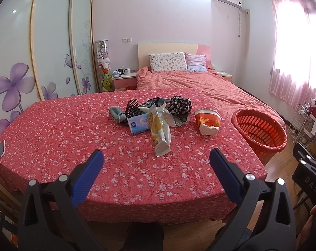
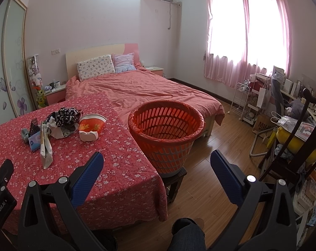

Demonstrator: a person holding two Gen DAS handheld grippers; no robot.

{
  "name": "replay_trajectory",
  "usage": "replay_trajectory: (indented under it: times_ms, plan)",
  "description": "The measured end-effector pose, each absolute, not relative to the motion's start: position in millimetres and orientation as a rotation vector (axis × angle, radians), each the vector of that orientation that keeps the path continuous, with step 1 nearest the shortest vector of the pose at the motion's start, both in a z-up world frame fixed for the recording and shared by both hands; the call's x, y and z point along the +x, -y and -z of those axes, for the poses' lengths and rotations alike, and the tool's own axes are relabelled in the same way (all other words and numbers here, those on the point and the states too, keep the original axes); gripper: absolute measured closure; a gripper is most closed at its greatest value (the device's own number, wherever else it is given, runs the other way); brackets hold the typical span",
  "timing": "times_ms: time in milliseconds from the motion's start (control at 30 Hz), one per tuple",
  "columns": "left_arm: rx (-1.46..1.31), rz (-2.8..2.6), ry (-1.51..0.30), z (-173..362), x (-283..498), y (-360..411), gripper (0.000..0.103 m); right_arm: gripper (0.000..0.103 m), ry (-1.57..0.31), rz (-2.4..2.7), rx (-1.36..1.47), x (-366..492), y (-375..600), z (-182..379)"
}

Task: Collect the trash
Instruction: 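Grasp the red-and-white paper cup with the right tool while the left tool grasps the snack bag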

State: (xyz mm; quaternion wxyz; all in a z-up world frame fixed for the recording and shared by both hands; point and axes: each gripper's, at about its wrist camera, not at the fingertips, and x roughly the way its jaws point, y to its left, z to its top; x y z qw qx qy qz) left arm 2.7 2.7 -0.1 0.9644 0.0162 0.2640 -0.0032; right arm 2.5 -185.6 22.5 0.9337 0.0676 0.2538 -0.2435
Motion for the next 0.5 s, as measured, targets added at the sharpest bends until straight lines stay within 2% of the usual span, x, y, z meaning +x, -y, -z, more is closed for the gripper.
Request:
replay_trajectory:
  times_ms: [500]
  plan:
    - [-0.048,-0.123,-0.570,23,81,-68,0.004,0.002,-0.598,0.270,0.224,112,187,11]
